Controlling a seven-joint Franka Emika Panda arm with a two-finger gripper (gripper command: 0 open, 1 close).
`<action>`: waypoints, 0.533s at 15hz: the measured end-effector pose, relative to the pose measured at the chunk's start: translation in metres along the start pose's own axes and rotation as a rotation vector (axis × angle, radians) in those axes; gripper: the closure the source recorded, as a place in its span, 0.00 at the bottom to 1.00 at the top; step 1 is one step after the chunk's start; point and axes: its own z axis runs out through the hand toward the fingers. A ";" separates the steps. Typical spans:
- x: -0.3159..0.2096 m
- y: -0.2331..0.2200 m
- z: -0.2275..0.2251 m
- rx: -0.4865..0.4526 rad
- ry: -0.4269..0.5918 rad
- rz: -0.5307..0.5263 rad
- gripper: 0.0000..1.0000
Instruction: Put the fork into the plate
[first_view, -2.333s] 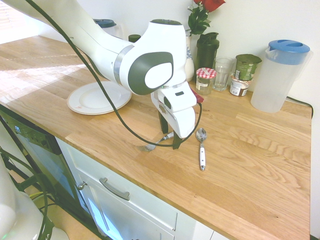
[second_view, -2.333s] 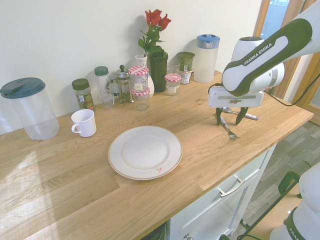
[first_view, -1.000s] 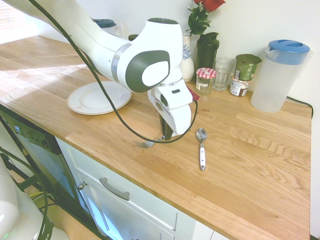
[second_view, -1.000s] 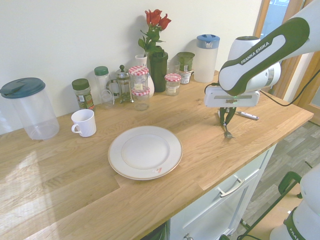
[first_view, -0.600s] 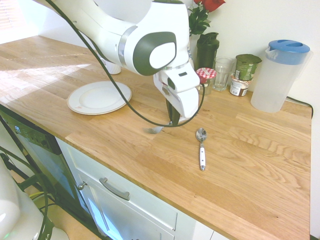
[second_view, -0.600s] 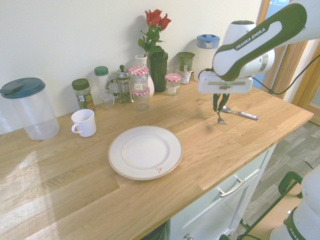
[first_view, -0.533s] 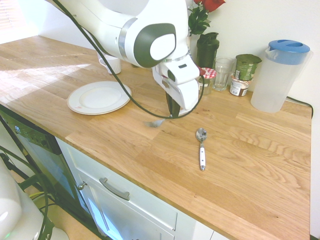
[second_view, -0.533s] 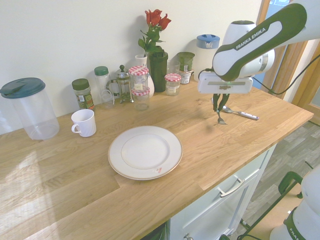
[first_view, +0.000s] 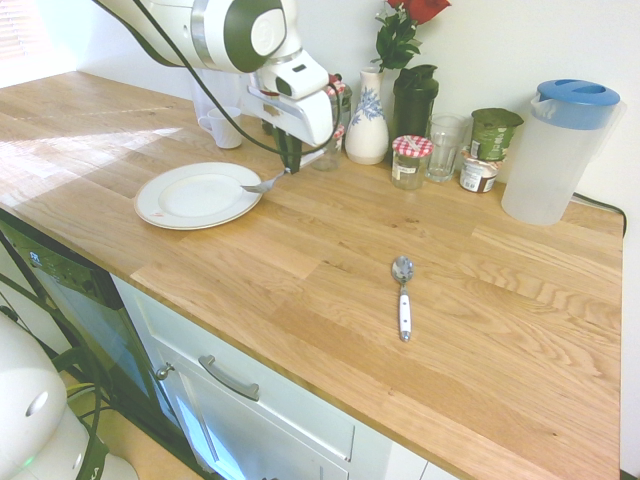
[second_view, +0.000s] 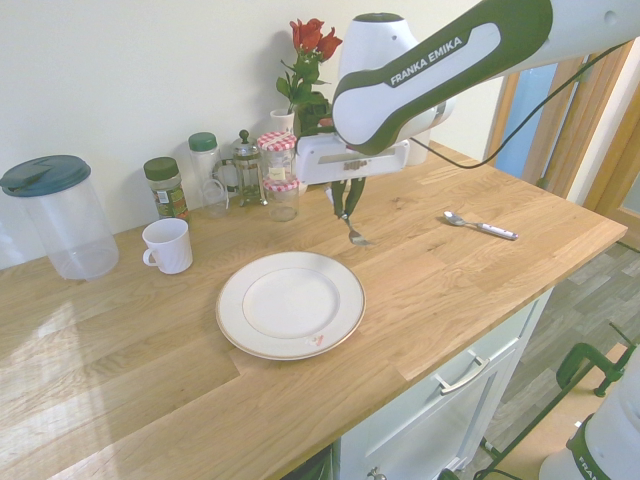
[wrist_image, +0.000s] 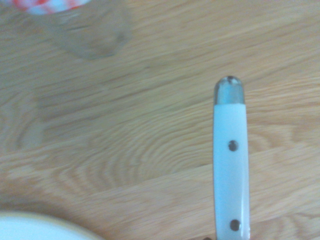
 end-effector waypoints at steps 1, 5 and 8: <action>-0.018 -0.009 -0.002 0.006 -0.004 -0.035 1.00; -0.090 -0.036 -0.011 0.018 -0.035 -0.165 1.00; -0.140 -0.040 -0.010 -0.009 -0.062 -0.247 1.00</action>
